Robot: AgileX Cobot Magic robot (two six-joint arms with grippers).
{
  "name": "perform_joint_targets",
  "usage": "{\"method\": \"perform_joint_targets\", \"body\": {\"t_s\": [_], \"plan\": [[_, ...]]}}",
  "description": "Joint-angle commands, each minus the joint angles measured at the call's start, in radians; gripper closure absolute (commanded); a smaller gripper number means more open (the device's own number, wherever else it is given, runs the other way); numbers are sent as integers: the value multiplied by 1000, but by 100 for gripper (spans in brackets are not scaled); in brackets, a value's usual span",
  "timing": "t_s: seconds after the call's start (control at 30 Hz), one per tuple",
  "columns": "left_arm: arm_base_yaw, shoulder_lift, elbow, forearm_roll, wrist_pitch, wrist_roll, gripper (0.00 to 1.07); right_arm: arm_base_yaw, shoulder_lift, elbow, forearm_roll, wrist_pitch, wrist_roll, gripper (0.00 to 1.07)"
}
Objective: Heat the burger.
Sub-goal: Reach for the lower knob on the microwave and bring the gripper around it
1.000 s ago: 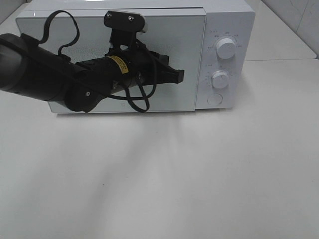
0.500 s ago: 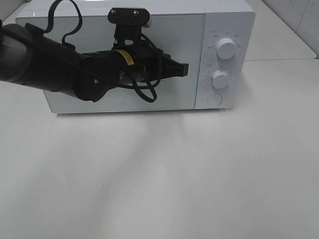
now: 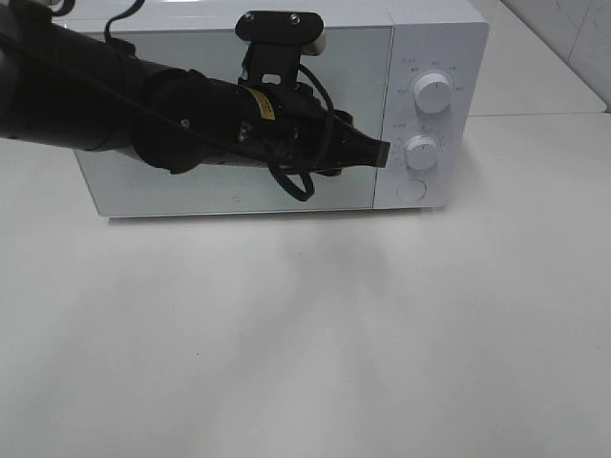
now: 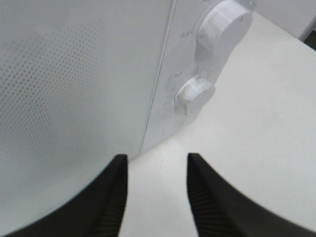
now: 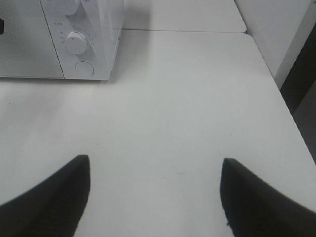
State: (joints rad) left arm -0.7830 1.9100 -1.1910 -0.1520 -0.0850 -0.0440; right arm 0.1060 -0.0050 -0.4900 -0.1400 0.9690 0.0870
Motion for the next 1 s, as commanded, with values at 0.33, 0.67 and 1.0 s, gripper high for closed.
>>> {"method": "perform_joint_targets", "body": {"t_s": [0.33,0.67,1.0], "plan": [[-5,-165,-10,5,577,-5,11,-3,-28,1,2,-7,-8,37],[-5,-251,-10,6,886,-2,11,-3,-28,1,2,-7,-8,37],[11,-275,-10,16,1161,20,11,-3,-28,1,2,-7,-8,37]]}}
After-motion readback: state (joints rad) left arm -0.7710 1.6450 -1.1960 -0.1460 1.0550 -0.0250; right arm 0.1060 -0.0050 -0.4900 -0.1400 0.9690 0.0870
